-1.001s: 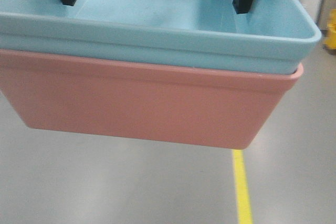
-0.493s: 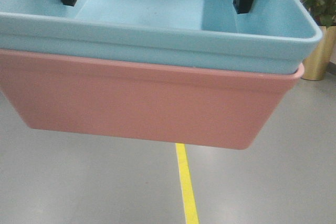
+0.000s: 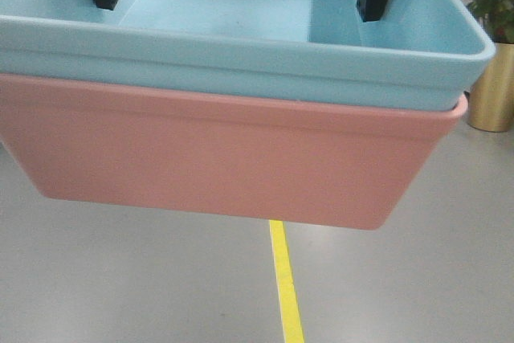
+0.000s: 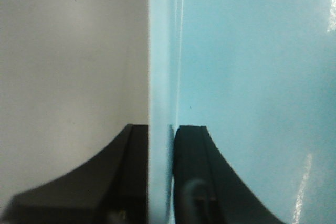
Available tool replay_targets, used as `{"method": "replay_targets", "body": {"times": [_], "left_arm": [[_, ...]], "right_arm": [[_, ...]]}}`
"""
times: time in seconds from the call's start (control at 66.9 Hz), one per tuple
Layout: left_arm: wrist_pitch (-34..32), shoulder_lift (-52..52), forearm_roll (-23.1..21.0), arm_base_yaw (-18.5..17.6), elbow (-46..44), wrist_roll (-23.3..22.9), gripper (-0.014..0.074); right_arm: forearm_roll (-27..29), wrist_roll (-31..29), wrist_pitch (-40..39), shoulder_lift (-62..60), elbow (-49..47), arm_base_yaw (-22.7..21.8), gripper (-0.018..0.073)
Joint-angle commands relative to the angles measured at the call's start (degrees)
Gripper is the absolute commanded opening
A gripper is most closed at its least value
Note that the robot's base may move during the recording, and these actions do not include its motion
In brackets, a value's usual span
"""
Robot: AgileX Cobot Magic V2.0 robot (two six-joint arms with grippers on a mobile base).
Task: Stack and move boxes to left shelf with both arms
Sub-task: 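Keep holding the stacked bins with both grippers while driving onward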
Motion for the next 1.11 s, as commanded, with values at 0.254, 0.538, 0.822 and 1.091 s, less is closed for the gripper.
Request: {"method": "replay_targets", "body": {"times": [0.254,0.538,0.822,1.091], "left_arm": [[-13.27,-1.88,-3.76,-2.41,-2.43,-0.75,-0.0003],[-13.27,-1.53,-3.76,-2.41,-2.43,-0.75,-0.0003],[-13.27,-1.53,-3.76,-2.41,-2.43,-0.75,-0.0003],[-13.27,-1.18,-3.76,-2.41,-2.43,-0.75,-0.0003]], "right_arm": [[3.76,-1.07,-14.54,-2.19,-2.89,1.87,0.0056],[3.76,-1.07,-12.67,-2.19,-2.89,1.87,0.0056],[3.76,-1.07,-12.34,-2.19,-2.89,1.87,0.0056],[3.27,-1.07,-11.97,-2.19,-2.89,1.87,0.0056]]}}
